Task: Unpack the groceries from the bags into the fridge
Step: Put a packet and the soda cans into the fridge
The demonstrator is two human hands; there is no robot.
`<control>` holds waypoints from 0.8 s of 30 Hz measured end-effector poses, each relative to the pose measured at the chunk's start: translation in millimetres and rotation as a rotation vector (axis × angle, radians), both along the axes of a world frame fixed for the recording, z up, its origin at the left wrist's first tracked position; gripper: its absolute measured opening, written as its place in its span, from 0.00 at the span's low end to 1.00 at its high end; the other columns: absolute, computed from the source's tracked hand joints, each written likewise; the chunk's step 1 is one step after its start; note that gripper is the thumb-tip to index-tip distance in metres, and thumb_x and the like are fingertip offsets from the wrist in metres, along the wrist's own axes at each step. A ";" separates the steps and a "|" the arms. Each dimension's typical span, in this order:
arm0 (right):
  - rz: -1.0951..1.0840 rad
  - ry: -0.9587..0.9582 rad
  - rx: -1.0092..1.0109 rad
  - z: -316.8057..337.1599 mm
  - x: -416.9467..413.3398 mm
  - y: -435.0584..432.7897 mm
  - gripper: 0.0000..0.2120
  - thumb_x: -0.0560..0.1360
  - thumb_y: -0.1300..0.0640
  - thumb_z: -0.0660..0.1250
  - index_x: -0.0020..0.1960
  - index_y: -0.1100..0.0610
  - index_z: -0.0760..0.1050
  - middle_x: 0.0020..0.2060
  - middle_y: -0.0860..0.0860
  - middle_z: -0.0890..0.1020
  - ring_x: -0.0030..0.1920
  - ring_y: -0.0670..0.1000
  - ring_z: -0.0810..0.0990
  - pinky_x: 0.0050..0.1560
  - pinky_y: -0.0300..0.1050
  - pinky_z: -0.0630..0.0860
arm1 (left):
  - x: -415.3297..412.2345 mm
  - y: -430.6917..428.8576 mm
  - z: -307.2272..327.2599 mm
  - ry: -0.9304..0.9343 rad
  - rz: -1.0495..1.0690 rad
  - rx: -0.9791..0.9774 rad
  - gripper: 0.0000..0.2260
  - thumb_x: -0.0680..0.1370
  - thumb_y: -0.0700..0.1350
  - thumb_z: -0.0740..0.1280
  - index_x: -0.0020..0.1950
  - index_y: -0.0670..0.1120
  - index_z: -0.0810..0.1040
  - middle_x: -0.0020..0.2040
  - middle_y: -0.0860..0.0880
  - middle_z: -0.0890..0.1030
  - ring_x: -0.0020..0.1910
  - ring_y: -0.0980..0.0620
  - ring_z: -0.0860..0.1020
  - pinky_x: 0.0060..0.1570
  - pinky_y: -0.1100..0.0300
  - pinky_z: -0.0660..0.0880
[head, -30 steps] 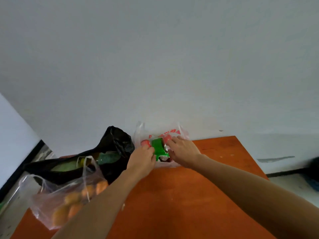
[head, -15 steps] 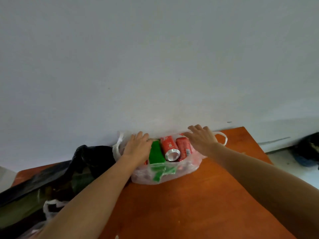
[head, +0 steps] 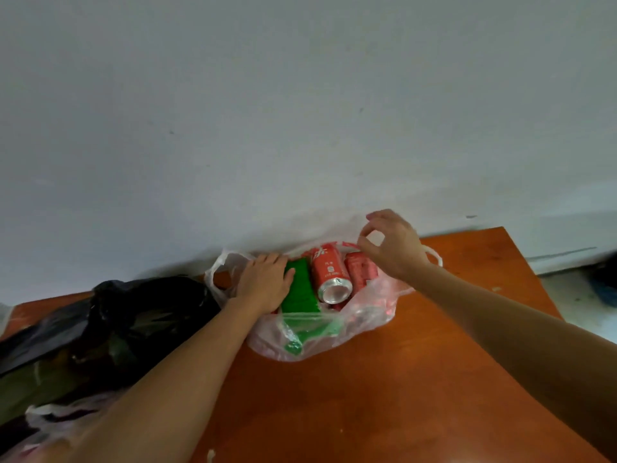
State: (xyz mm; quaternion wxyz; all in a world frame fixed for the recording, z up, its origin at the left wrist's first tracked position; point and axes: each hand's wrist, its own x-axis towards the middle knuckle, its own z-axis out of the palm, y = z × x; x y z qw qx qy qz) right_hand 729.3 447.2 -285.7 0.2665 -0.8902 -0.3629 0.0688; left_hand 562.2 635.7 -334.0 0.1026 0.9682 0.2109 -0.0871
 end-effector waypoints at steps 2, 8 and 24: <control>0.106 -0.114 0.014 15.8 -16.4 9.7 0.09 0.75 0.52 0.66 0.48 0.58 0.80 0.51 0.53 0.80 0.52 0.53 0.77 0.53 0.48 0.74 | -1.9 -1.6 1.9 0.000 -0.010 0.009 0.19 0.83 0.53 0.53 0.71 0.48 0.68 0.67 0.48 0.72 0.65 0.48 0.69 0.65 0.52 0.65; 0.213 -0.105 -0.587 8.3 -59.6 52.6 0.24 0.74 0.38 0.63 0.56 0.58 0.74 0.50 0.55 0.79 0.48 0.57 0.79 0.39 0.46 0.68 | -32.0 -8.2 15.9 -0.101 -0.037 0.059 0.18 0.81 0.52 0.56 0.70 0.50 0.69 0.68 0.49 0.69 0.68 0.49 0.67 0.67 0.53 0.63; 0.165 0.514 -0.517 71.8 -47.5 31.1 0.19 0.67 0.45 0.66 0.42 0.62 0.77 0.35 0.58 0.79 0.31 0.50 0.72 0.33 0.42 0.70 | -71.0 -39.1 34.4 0.025 -0.297 0.158 0.36 0.76 0.49 0.69 0.78 0.47 0.54 0.78 0.44 0.54 0.77 0.45 0.52 0.75 0.51 0.44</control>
